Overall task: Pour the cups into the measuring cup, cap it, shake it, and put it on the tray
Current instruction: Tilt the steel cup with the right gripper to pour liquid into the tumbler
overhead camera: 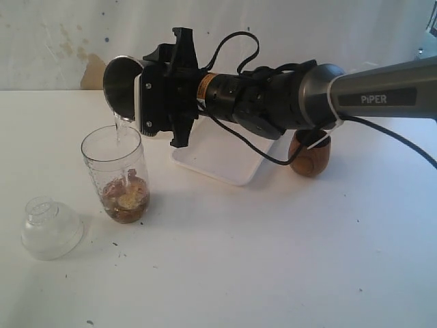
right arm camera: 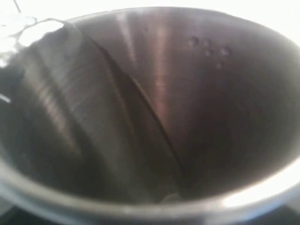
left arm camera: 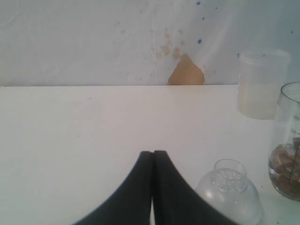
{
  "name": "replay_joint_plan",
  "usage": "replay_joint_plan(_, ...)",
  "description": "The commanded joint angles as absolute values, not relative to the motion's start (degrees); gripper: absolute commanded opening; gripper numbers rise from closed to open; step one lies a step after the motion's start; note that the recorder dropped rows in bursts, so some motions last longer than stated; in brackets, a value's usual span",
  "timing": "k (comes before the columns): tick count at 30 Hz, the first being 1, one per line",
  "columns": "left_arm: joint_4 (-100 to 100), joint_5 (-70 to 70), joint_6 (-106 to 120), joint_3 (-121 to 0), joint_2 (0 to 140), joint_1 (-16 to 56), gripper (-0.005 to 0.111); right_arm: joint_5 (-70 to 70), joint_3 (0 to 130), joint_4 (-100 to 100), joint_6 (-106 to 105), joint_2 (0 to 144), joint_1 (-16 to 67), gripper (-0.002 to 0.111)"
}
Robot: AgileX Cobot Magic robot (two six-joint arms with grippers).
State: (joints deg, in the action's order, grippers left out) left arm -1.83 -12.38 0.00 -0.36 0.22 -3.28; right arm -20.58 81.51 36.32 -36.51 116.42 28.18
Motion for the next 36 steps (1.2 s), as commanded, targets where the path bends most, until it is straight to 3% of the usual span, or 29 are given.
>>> replay_joint_plan(1, -1.8, -11.7, 0.0, 0.0, 0.0, -3.2, 0.000, -22.3, 82.2, 35.9, -38.1, 115.5, 28.2, 0.000)
replay_joint_plan(36, -1.8, -11.7, 0.0, 0.0, 0.0, -3.2, 0.000, -20.4, 84.0, 35.6, -41.3, 115.5, 28.2, 0.000)
